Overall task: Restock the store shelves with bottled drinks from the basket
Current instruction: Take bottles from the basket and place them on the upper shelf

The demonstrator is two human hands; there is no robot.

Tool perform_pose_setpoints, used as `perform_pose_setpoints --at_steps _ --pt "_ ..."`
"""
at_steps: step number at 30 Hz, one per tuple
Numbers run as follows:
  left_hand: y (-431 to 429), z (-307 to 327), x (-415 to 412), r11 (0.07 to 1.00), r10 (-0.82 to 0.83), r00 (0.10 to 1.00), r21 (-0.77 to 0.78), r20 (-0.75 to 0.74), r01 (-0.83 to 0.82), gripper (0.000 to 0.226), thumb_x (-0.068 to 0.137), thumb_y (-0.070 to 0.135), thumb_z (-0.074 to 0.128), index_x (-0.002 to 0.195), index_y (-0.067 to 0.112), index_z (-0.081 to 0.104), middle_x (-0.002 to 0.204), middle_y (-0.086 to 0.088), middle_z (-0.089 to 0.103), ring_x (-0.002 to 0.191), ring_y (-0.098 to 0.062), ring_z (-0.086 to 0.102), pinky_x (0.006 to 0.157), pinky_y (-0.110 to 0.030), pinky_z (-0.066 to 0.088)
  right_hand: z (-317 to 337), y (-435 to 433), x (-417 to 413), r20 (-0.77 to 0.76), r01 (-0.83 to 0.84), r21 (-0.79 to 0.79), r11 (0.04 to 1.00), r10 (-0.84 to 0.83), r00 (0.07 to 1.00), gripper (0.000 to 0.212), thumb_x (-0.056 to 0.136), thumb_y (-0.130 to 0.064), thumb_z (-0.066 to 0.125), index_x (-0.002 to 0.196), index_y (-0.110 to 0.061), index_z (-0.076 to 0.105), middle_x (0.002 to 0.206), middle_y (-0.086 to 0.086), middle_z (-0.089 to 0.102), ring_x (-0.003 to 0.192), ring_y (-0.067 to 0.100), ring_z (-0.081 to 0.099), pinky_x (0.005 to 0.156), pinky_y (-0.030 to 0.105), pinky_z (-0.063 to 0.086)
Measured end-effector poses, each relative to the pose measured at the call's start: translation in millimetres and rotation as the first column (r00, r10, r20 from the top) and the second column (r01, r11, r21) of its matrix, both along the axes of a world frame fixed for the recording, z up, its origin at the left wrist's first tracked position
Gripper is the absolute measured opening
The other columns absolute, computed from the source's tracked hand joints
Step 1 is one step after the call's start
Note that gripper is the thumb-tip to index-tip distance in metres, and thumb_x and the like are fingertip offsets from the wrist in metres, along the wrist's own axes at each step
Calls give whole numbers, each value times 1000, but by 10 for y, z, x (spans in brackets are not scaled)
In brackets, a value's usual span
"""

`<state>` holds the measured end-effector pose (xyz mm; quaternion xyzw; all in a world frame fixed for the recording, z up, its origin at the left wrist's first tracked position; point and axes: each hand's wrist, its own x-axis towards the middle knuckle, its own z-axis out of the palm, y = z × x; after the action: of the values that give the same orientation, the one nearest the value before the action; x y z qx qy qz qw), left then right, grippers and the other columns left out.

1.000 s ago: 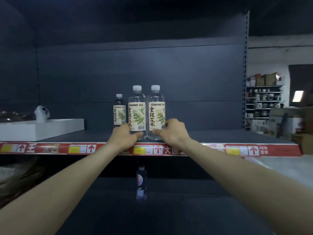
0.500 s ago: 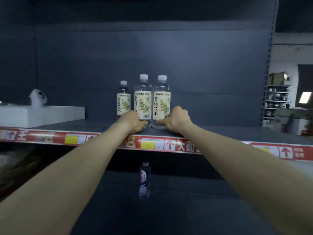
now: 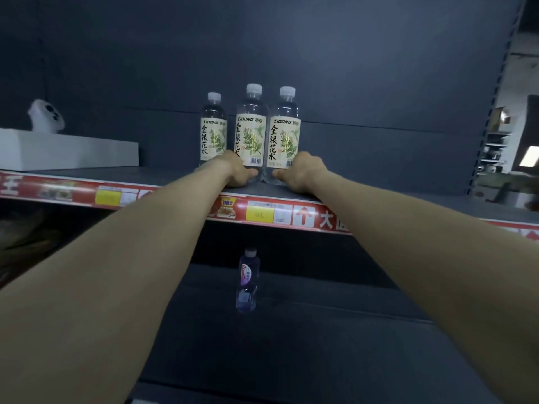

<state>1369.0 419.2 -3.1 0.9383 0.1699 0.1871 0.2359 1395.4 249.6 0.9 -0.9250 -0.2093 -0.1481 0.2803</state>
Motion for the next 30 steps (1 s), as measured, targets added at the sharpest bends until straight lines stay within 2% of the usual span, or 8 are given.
perform_pose_setpoints --at_steps 6,12,15,18,20,23,26,30 --pt "8 5 -21 998 -9 994 59 -108 15 73 92 63 60 145 13 51 146 -14 55 128 -36 55 112 -55 41 41 -72 -82 -77 16 40 999 -13 997 47 94 -46 69 126 -13 59 125 9 65 101 26 62 79 34 49" --pt "-175 112 -427 998 -41 995 -47 -96 36 58 94 43 69 137 7 54 134 -13 61 117 -32 61 103 -46 49 159 -259 -424 -118 -34 90 995 45 992 52 95 -43 69 131 -8 57 124 9 62 113 27 60 84 33 46" --pt "-274 187 -675 999 -23 996 -39 81 26 24 93 24 69 108 6 66 112 -9 67 88 -20 62 72 -29 51 202 -370 -667 -66 -87 114 990 95 993 40 97 -38 68 122 -9 61 112 7 61 103 26 62 82 32 47" --pt "-495 239 -1011 998 -47 964 -32 263 57 6 93 12 61 90 17 61 95 3 65 73 -5 52 56 -13 38 191 -539 -923 15 -105 147 984 104 995 28 96 -35 66 99 -8 68 96 7 67 79 20 60 62 28 45" --pt "-684 207 -1273 994 -91 938 -31 336 108 12 92 10 59 87 13 68 98 4 70 89 -7 55 70 -16 43 129 -687 -1112 65 -109 171 979 99 993 32 96 -33 64 82 -4 65 81 8 67 73 26 60 58 30 46" --pt "-1012 57 -1697 985 -166 932 12 322 171 14 91 16 63 88 20 76 96 11 70 98 -11 57 92 -27 46 -74 -956 -1425 102 -154 271 950 131 986 29 96 -26 60 96 -1 74 90 9 75 86 25 69 70 31 55" --pt "-1273 -289 -2000 978 -210 941 55 266 203 12 86 31 66 94 30 75 96 12 72 94 -12 67 91 -30 54 -443 -1218 -1735 104 -196 292 936 173 979 16 94 -25 64 104 -17 73 87 -4 74 84 11 69 64 18 50" --pt "-1586 -988 -2311 965 -260 955 -10 141 264 34 74 52 60 103 39 72 84 14 73 89 -11 71 85 -39 60 -1171 -1491 -2006 24 -241 241 940 243 970 18 91 -21 66 109 -20 71 86 -9 74 85 10 70 76 25 58"
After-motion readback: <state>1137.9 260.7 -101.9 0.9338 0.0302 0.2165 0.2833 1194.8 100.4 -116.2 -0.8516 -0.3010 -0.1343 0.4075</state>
